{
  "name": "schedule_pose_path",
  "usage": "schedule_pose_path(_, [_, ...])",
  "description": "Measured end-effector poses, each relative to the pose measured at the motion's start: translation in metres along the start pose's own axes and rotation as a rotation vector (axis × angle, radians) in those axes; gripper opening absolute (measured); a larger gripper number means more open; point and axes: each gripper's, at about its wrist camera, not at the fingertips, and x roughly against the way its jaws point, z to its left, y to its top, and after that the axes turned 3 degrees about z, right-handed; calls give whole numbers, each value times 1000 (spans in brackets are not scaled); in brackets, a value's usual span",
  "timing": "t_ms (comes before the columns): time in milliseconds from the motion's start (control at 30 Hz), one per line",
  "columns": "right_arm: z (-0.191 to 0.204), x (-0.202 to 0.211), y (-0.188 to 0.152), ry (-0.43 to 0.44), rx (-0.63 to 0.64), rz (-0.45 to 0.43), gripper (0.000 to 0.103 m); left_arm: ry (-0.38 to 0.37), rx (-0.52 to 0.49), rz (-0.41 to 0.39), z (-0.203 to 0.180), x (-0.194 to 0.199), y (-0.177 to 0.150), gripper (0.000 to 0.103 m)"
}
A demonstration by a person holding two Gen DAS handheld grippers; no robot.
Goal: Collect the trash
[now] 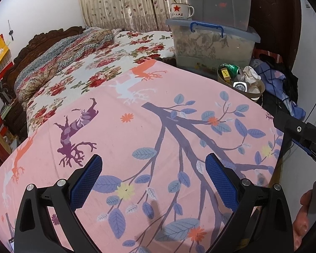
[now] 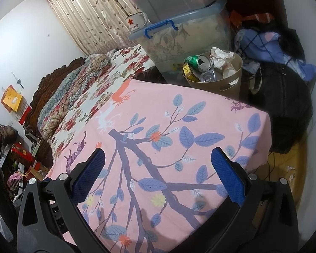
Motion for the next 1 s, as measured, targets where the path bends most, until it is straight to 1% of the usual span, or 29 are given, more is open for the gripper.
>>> schedule_pose_path(67, [-1,0,-3,-1,-1,3,100,-5,2,9,0,-1,-1,94])
schedule_pose_path(133, [1,-3,2,-1,1,9,100,-10,2,23,1,-3,-2,94])
schedule_pose_path(233, [1,-1,-3,-1,-1,11,100,-8,-5,33,-2,-5,-2,94])
schedule_pose_path(300, [2,-3,3,-1,0,13,100,-9,-8,36,-3,-6,-2,94])
schedule_pose_path(1000, [1,-6,1,-4,3,24,100,-8,-5,38,-2,-8,-3,94])
